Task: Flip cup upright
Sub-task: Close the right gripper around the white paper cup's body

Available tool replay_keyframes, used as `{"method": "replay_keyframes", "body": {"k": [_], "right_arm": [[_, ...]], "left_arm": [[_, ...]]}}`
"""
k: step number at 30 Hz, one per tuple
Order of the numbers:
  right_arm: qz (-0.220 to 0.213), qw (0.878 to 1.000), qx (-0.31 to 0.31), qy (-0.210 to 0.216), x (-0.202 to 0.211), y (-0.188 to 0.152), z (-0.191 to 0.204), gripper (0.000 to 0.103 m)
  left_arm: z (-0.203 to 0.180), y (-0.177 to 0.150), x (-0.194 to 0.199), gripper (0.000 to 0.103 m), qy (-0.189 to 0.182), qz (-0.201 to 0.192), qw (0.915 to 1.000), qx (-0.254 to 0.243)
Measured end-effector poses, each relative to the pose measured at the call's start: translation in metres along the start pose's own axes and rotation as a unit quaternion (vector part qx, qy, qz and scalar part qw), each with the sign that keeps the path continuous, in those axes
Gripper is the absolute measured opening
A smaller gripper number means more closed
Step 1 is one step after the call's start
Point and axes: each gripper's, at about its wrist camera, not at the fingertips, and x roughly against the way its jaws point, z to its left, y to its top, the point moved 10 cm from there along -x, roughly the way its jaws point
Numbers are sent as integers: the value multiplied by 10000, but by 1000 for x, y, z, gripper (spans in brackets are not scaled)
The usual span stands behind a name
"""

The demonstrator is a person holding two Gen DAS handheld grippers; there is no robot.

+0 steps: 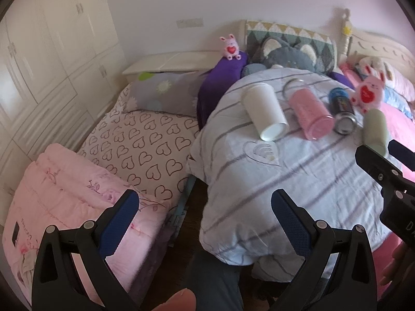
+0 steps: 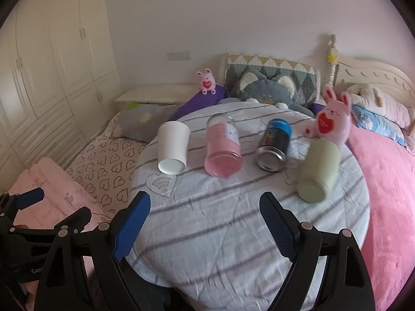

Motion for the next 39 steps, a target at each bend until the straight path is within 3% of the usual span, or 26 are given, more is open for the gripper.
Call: {"method": "replay_keyframes", "body": {"k": [11, 18, 27, 39], "right_arm": [[315, 9992, 212, 130, -70, 28, 19, 87], [512, 9965, 510, 413, -117, 44, 53, 87], [1016, 9919, 631, 439, -168, 33, 73, 87], [1231, 9896, 684, 307, -197, 23, 75, 84]], "left_arm": [[25, 21, -60, 103, 196, 256, 9993, 207], [48, 29, -92, 103, 319, 371, 9979, 426], [64, 31, -123, 103, 373, 507, 9963, 588], [71, 23, -134, 103, 361, 651, 9952, 635]]}}
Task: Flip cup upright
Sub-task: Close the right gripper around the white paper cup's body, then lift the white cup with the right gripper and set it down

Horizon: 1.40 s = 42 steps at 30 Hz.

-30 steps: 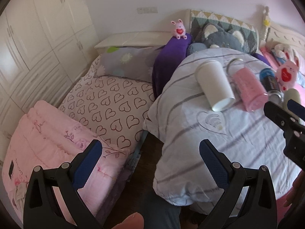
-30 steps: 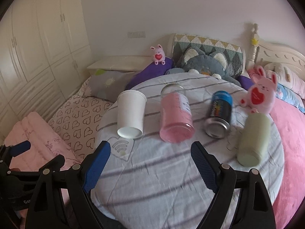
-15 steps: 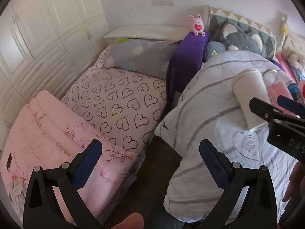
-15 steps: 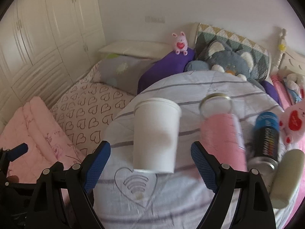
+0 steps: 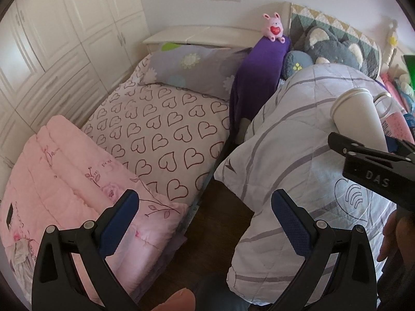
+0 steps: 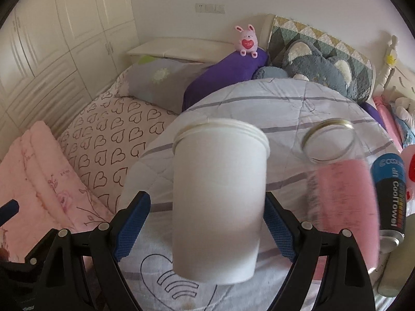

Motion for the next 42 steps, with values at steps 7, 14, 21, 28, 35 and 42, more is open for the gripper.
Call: {"method": "replay_keyframes", "body": {"k": [7, 14, 21, 28, 35, 42], "right_arm": [[18, 10000, -38, -6, -5, -2, -6, 62], [-127, 9996, -111, 240, 13, -1, -1, 62], [-416, 9980, -261, 410, 71, -18, -8, 62], [-504, 9963, -645, 251, 123, -71, -43, 62], [-533, 9926, -1088, -44, 161, -125, -86, 62], [-456, 9876, -1481, -257, 170, -158, -123, 62]], "left_arm": [[-2, -3, 4, 103, -1, 7, 10000, -23], [-5, -7, 24, 103, 35, -96, 9999, -80], [-17, -18, 65, 103, -23, -319, 9992, -236], [-51, -40, 113, 103, -253, -558, 9966, -553], [-97, -68, 149, 103, -542, -674, 9919, -935], [-140, -97, 161, 103, -763, -558, 9871, -1291]]}}
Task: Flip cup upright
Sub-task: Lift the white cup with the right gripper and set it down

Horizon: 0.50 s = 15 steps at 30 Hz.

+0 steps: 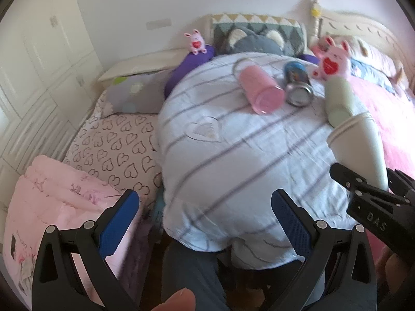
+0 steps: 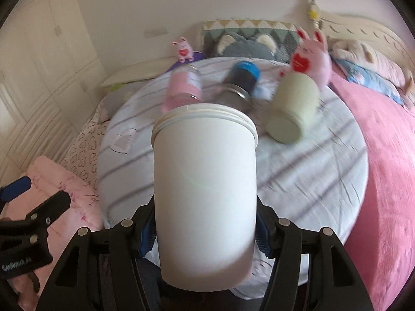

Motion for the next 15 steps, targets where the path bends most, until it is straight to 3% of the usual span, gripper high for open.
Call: {"method": "replay_keyframes", "body": {"k": [6, 15], "right_arm": [[32, 9998, -188, 2, -10, -7, -20, 62], [181, 9994, -256, 158, -42, -14, 0, 62]], "left_arm": [[-14, -8, 2, 103, 23, 24, 10000, -83], [-8, -9, -3, 103, 181, 93, 9998, -36]]}}
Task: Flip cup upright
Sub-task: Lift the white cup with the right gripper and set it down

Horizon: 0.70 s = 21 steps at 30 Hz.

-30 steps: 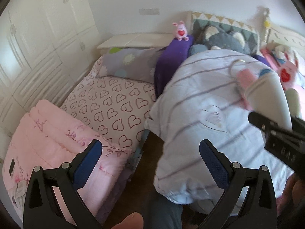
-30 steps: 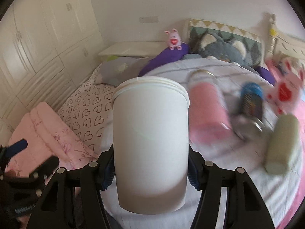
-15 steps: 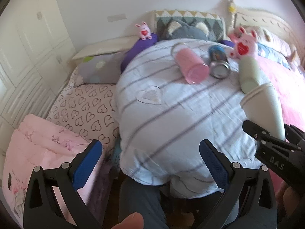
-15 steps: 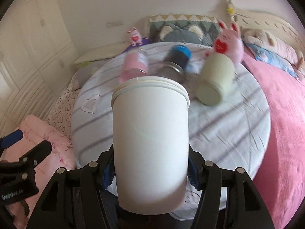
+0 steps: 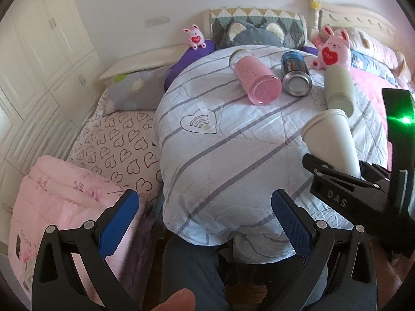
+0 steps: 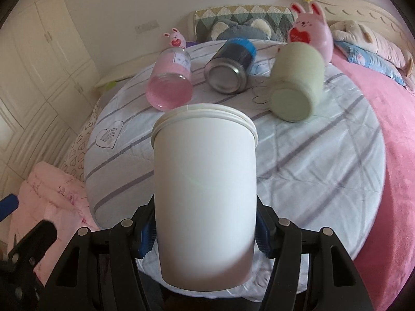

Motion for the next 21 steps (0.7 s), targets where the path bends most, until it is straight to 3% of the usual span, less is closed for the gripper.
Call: {"method": "replay_keyframes", "body": {"k": [8, 11, 21], "right_arm": [[16, 9998, -194, 24, -9, 1, 5, 64], [-8, 9996, -269, 42, -7, 0, 4, 84], [-292, 9992, -231, 174, 31, 5, -1, 85]], "left_arm": [[1, 0, -5, 103, 36, 58, 10000, 29], [0, 0, -5, 103, 16, 57, 10000, 14], [-3, -2, 10, 103, -51, -37, 9999, 80]]}}
